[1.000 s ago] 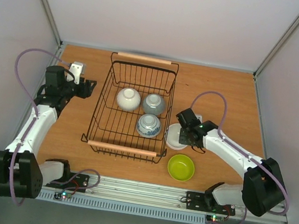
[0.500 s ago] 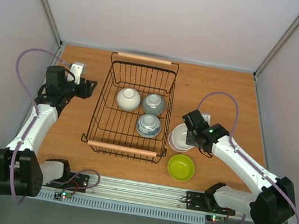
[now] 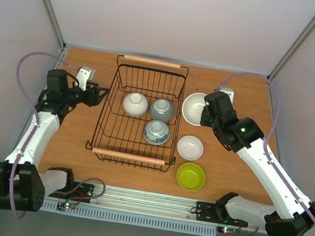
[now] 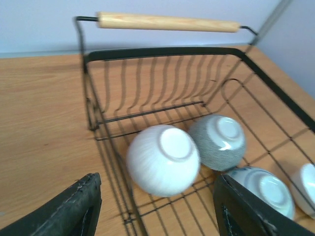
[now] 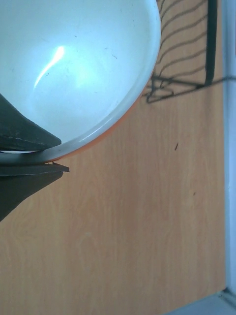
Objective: Load the bowls into the dish rack
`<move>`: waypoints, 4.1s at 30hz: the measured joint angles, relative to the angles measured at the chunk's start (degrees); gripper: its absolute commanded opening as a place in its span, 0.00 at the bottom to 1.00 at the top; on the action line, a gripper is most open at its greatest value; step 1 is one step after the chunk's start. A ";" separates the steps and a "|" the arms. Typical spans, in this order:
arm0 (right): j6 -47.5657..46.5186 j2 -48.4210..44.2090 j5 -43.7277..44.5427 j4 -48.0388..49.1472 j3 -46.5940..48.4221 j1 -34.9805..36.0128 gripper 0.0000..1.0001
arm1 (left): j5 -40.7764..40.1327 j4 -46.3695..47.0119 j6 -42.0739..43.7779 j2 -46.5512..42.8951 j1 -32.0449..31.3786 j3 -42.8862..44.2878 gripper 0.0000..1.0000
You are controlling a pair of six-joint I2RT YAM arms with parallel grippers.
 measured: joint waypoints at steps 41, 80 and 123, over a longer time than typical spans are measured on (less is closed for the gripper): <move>-11.34 45.16 7.91 -3.41 42.03 27.15 0.01 | 12.35 -12.35 11.76 1.75 -9.18 1.62 0.01; -2.58 19.52 -44.85 29.68 3.48 19.50 0.80 | 27.17 -23.87 25.92 2.56 -4.63 3.13 0.01; -15.87 53.53 -23.63 -6.82 44.68 18.75 0.01 | -18.38 -4.37 3.06 0.87 -3.74 1.22 0.68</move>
